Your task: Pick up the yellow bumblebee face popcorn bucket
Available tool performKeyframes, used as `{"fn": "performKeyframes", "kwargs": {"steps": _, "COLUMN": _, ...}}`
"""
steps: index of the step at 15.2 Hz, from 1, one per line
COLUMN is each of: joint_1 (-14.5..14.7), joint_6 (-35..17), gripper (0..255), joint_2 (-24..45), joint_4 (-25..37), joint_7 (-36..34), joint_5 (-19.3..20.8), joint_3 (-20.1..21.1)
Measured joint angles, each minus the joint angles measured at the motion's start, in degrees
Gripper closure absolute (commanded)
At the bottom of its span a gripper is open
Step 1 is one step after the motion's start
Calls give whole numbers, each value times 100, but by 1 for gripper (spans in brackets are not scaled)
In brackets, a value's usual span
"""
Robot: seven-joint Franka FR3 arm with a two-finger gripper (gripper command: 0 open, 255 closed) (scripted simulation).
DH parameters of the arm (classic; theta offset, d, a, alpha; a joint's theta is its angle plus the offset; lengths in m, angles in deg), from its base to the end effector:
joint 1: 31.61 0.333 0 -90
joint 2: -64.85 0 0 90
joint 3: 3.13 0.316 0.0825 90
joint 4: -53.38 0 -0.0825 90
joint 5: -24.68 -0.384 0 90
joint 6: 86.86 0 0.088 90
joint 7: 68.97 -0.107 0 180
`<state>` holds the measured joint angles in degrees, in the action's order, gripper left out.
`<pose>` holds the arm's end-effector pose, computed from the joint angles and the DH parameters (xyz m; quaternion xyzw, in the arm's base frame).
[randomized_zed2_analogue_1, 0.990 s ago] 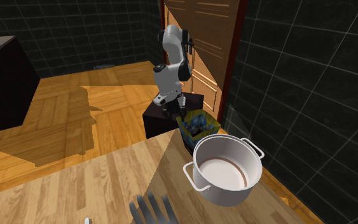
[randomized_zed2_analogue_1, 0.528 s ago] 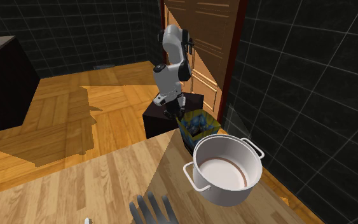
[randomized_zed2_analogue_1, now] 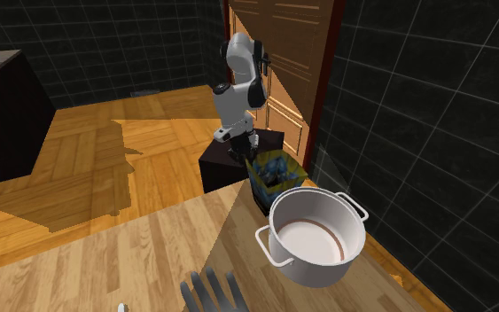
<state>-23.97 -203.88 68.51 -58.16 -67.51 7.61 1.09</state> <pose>0.5619 0.1339 0.4525 -0.9894 -0.0497 -0.0033 0.1365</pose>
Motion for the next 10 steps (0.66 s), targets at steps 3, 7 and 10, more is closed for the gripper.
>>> {"fn": "performKeyframes", "kwargs": {"steps": 3, "joint_1": -10, "joint_6": 204, "gripper": 255, "joint_2": -71, "joint_4": 135, "joint_7": -45, "joint_5": 23, "joint_3": -9}}
{"fn": "performKeyframes", "kwargs": {"steps": 7, "joint_1": -10, "joint_6": 505, "gripper": 255, "joint_2": -85, "joint_4": 436, "joint_7": -142, "joint_5": 61, "joint_3": -10}}
{"fn": "performKeyframes", "kwargs": {"steps": 10, "joint_1": -14, "joint_6": 676, "gripper": 255, "joint_2": -122, "joint_4": 575, "joint_7": -188, "joint_5": 77, "joint_3": -13}}
